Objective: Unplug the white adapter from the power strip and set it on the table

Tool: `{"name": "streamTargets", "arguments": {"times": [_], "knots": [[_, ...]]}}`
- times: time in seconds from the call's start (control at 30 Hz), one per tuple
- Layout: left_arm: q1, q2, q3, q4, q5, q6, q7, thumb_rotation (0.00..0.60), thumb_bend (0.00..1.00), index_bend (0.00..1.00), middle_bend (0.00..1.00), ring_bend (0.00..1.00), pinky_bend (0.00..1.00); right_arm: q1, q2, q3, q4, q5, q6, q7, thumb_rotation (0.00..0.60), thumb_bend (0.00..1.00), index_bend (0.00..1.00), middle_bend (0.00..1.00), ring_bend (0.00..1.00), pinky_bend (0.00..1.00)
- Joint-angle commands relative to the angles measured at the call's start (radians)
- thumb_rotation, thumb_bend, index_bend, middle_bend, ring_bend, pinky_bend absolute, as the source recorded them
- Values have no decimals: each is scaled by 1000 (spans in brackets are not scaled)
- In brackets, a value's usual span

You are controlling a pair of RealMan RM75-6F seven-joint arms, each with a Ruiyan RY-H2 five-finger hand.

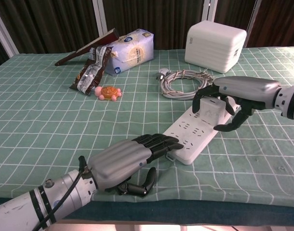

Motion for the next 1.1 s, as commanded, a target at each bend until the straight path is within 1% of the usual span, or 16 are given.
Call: {"name": "streamTargets", "arguments": {"times": [0.03,0.2,0.3,0.53,0.73,0.87,1.0,1.1], "knots": [[1,1,-1,0,-1,0,1,423,793,0,67,21,85,-7,-6,-13,30,-40,35,-31,600,438,967,658,573,743],[0,-5,1,8,-5,-9,-2,426,793,0,67,22,85,-10,-17,-44,93,-122,88,-89,600,438,967,658,572,743],[0,-12,3,18,-5,-14,-4,421,794,0,67,22,85,-10,-20,-52,115,-151,108,-122,600,437,967,658,572,743],[-1,-17,-1,21,4,5,-11,423,793,0,67,22,86,-21,-10,-61,110,-176,144,-143,600,437,967,658,573,743],[-2,8,-16,-13,32,78,-24,413,780,0,68,19,88,-50,47,-89,83,-201,188,-147,600,437,967,658,573,743],[-4,41,-32,-59,42,113,-16,379,759,0,69,17,89,-79,102,-119,73,-224,220,-169,600,438,967,658,573,743],[-4,85,-48,-111,44,140,8,368,742,0,69,17,88,-113,162,-161,77,-250,229,-245,600,437,967,658,573,743],[-2,123,-64,-158,40,160,16,363,735,0,69,17,88,-149,191,-191,101,-275,258,-294,600,433,964,658,573,743]]}}
